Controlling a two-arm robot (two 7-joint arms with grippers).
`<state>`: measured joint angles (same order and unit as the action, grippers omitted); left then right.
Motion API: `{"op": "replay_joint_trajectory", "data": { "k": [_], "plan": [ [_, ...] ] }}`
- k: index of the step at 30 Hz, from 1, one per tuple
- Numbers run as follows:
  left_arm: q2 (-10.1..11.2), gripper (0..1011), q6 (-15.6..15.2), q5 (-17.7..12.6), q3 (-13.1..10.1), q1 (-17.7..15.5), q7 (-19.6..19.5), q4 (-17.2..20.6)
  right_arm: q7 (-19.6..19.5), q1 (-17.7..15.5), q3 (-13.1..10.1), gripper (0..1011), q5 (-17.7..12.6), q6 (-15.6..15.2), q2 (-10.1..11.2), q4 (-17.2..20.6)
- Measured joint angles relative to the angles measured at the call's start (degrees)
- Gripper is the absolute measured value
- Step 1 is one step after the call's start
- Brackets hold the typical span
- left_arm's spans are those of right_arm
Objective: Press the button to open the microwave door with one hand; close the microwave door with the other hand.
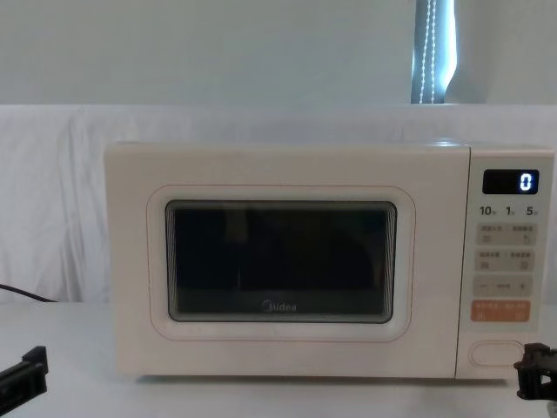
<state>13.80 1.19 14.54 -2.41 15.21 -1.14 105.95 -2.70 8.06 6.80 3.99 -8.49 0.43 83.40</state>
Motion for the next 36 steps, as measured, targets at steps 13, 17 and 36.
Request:
{"op": "replay_joint_trajectory", "data": {
  "k": [13,17,36],
  "plan": [
    [0.0,1001,0.0,0.0,0.0,0.0,0.0,0.0,2.3,4.0,-0.6,0,1.8,0.7,-0.9,-6.1],
    [0.0,1001,0.0,0.0,0.0,0.0,0.0,0.0,2.3,5.0,-1.1,0,1.8,1.1,-1.6,-7.8],
    [0.0,1001,0.0,0.0,0.0,0.0,0.0,0.0,2.0,8.2,-2.9,0,1.4,2.4,-3.5,-12.8]
  ]
}}
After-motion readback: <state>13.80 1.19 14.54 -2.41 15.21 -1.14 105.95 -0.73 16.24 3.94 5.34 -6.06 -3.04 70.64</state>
